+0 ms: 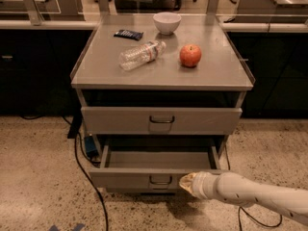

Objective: Close middle drawer

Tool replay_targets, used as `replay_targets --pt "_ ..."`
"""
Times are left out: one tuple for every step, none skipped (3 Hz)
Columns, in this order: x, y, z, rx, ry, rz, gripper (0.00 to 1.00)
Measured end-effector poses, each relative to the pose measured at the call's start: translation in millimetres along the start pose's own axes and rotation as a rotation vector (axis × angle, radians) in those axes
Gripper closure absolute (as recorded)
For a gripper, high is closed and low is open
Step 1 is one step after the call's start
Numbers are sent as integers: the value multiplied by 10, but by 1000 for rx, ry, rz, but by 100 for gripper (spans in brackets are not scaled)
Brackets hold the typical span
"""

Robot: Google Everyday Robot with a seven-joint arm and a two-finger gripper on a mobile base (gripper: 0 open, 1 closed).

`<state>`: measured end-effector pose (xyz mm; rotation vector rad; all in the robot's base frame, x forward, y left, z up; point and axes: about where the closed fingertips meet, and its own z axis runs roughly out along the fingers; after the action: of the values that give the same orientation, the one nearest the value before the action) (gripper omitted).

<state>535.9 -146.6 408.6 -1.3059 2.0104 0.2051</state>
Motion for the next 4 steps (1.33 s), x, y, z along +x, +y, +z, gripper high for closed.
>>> replay_targets --pt "-85 -204 42 24 -16 -27 100" --pt "-182 -514 111 63 -35 -48 100" --pt "-248 -815 237 135 -48 -59 100" --pt "-248 -816 238 135 -48 -59 100"
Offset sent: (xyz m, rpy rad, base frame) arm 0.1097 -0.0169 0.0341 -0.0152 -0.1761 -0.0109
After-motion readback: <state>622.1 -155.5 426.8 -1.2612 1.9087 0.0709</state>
